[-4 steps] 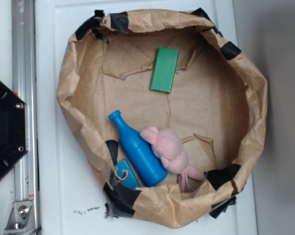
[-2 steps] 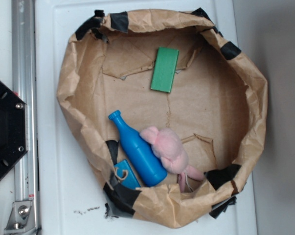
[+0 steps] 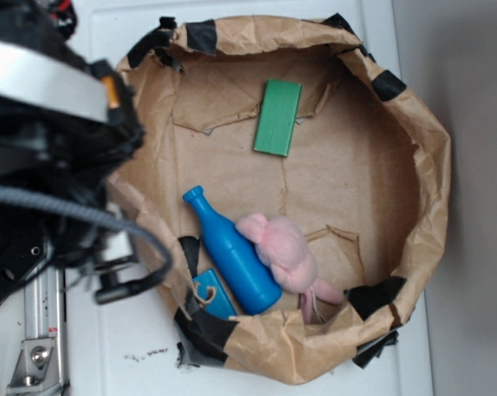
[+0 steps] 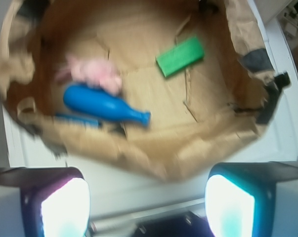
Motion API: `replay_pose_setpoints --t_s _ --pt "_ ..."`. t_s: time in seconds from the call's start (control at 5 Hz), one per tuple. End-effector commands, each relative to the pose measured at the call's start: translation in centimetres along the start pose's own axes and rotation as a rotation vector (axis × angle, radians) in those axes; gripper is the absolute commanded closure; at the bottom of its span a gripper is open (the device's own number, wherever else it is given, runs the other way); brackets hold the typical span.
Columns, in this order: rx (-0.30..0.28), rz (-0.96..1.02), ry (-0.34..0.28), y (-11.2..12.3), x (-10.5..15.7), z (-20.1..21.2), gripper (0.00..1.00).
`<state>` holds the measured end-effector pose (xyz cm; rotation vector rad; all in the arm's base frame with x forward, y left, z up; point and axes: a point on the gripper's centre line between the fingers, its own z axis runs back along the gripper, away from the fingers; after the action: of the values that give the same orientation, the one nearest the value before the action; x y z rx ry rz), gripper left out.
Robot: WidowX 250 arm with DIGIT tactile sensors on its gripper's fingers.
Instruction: Grab the green block.
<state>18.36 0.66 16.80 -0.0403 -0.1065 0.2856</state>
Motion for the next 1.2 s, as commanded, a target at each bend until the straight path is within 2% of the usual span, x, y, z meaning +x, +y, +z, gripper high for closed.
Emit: replay_pose_setpoints --t_s 0.0,0.2,0.6,0.8,1.0 --pt "0.052 0.505 0.011 1.5 5.0 -4.3 0.00" --pt "0.093 0.699 -0.021 1.8 5.6 -6.7 0.00" --pt "0.078 0.774 -0.107 4.9 7.3 -9.8 0.00" --pt "0.071 0.775 -0.112 6.1 8.5 -10.7 0.00" --pt "0.087 0.797 -0.093 6.7 9.6 -11.8 0.00"
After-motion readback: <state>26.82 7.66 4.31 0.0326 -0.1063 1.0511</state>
